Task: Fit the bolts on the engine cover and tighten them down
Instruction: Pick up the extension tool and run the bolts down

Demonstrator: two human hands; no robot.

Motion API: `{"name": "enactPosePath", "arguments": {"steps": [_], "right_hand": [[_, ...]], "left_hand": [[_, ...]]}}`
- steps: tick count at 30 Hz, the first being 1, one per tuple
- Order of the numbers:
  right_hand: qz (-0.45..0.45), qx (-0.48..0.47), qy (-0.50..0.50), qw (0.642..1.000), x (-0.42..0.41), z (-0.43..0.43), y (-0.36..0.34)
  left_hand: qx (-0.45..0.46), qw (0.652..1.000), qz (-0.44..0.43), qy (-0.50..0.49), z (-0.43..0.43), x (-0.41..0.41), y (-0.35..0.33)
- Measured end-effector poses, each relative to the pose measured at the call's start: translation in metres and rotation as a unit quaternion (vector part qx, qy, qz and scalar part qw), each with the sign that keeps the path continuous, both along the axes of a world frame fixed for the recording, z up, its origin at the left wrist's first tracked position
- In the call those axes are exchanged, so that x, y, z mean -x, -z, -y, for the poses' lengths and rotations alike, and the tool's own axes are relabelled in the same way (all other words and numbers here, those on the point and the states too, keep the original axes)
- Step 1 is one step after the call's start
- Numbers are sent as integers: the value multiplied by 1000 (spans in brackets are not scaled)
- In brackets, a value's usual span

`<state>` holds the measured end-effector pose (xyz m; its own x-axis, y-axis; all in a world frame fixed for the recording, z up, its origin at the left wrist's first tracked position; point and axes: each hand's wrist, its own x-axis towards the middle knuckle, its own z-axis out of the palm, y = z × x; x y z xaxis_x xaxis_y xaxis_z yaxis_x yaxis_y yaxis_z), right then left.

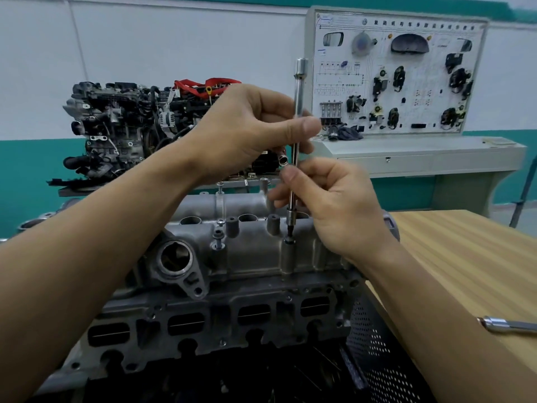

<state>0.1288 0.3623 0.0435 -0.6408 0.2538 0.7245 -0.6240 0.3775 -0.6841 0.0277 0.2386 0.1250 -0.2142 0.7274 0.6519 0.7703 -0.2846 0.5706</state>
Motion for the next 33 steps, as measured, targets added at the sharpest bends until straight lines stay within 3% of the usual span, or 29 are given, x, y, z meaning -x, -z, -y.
{"name": "enactPosePath", "arguments": {"steps": [5,11,15,19,22,26,29,33], "right_hand": [[-27,51,25,998,3,3,1],[60,8,-66,996,-6,-5,-6],[-15,-2,5,1000,-1,1,-1],[-47,65,29,996,2,3,1],[-5,49,24,998,0,0,-1],[69,17,-64,995,-5,-3,-4],[38,-20,-11,999,-5,-3,-2],[-21,-5,66,998,-3,5,3]], "left_hand": [[-7,1000,-10,-2,-1,-2,0],[58,994,72,65,2,4,-2],[33,999,23,19,1,0,0],[-14,1000,-9,-23,1,0,0],[9,1000,-6,-7,1,-3,0],[57,996,49,44,3,-3,-1],[81,987,104,88,4,-2,-2],[14,1000,18,2,2,-2,-1]]}}
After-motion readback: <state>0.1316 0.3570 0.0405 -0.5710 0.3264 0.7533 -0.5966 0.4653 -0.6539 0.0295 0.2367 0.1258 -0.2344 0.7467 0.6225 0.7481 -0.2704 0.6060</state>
